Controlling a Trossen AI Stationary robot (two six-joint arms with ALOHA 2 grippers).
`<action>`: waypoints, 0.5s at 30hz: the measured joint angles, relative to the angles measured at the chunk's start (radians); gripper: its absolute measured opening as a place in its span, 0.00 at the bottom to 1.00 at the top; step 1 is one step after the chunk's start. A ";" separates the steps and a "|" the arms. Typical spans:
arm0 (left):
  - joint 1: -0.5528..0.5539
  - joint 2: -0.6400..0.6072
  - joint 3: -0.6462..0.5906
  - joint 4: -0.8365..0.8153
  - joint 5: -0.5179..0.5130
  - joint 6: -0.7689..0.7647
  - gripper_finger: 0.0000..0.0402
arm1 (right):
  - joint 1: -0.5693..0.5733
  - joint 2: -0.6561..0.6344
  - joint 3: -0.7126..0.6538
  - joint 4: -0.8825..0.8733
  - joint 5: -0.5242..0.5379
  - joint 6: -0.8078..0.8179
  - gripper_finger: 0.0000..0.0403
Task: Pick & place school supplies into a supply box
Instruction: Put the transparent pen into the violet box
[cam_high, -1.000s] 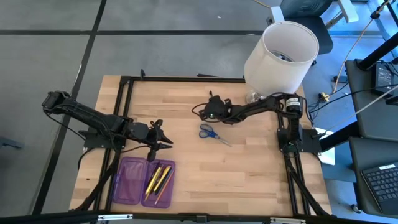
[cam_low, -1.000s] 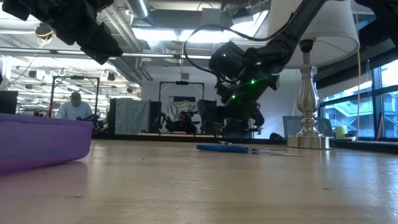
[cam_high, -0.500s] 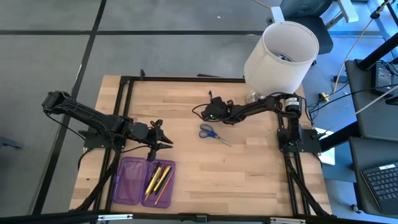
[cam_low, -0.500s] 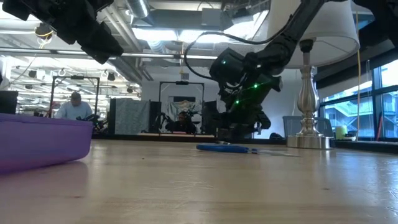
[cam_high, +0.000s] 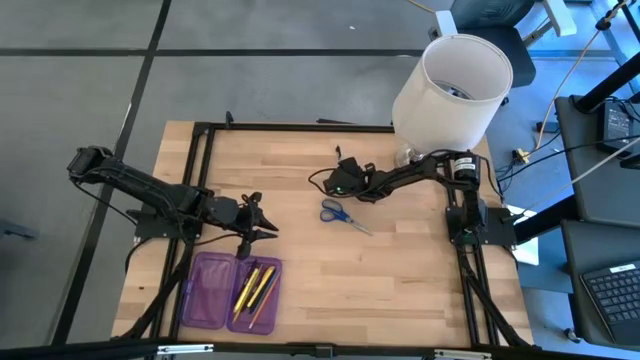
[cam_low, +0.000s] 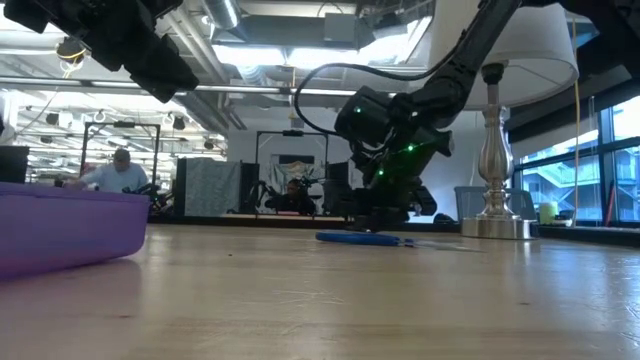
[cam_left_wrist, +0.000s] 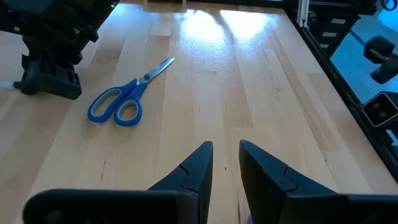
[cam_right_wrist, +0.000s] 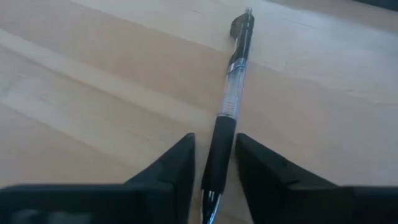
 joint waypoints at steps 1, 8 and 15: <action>0.000 0.000 0.000 0.000 0.000 0.000 0.19 | -0.001 0.000 0.000 -0.006 -0.003 0.000 0.28; 0.000 0.000 0.000 0.000 -0.003 0.000 0.18 | -0.002 -0.002 0.002 -0.054 -0.020 -0.031 0.09; -0.002 0.000 0.000 0.001 0.008 -0.002 0.18 | 0.024 -0.020 -0.001 -0.070 -0.032 -0.058 0.09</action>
